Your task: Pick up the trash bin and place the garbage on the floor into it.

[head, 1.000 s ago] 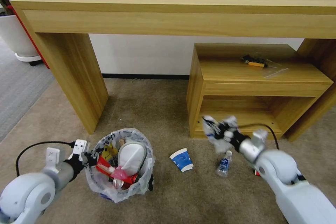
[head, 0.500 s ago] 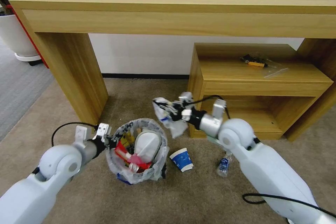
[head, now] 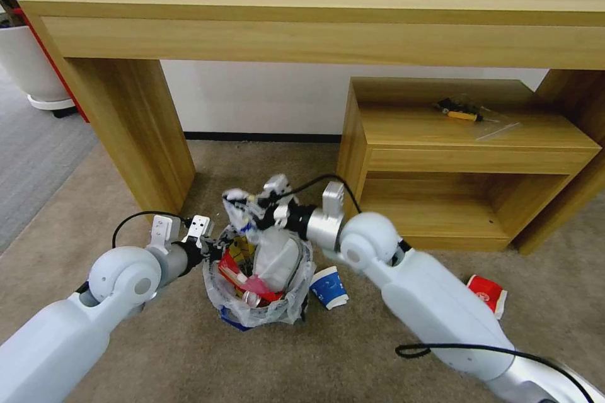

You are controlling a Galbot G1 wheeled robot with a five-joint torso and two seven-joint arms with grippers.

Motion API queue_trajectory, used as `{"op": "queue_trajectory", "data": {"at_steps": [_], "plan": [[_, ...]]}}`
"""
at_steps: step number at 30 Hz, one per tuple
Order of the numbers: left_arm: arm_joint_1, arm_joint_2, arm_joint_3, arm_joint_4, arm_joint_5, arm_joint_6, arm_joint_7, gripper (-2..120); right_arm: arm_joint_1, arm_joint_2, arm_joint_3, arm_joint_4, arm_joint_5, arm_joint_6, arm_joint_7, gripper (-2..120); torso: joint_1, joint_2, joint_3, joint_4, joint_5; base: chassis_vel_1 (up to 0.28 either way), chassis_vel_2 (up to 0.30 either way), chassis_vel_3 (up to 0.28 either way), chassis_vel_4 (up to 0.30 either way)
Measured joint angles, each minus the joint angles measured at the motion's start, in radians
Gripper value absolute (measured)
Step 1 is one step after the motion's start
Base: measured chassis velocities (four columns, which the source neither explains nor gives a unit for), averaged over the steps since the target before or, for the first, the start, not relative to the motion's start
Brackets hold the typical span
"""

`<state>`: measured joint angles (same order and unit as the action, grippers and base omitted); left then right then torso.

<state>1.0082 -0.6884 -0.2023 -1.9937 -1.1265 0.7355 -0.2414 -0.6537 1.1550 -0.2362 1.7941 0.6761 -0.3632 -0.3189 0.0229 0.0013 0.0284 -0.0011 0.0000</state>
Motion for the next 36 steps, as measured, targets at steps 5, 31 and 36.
{"op": "queue_trajectory", "data": {"at_steps": [5,31,36], "plan": [[0.010,0.004,-0.001,0.000,0.000,0.000,-0.003,0,-0.020,-0.019,0.006,0.001,-0.031,0.013,-0.032,0,0.000,0.000,0.000,0.0002,0.0000,0.000,0.000,0.000,0.000],[0.072,0.015,-0.095,-0.064,-0.177,0.000,-0.102,0,-0.077,0.011,0.001,-0.090,-0.217,0.046,-0.061,3,0.000,0.000,0.000,0.0003,0.0000,0.000,0.000,0.000,0.000],[0.102,0.024,-0.128,-0.078,-0.179,0.000,-0.105,0,-0.082,0.009,-0.003,-0.092,-0.244,0.051,-0.041,10,0.000,0.000,0.000,0.0003,0.0000,0.000,0.000,0.000,0.000]]}}
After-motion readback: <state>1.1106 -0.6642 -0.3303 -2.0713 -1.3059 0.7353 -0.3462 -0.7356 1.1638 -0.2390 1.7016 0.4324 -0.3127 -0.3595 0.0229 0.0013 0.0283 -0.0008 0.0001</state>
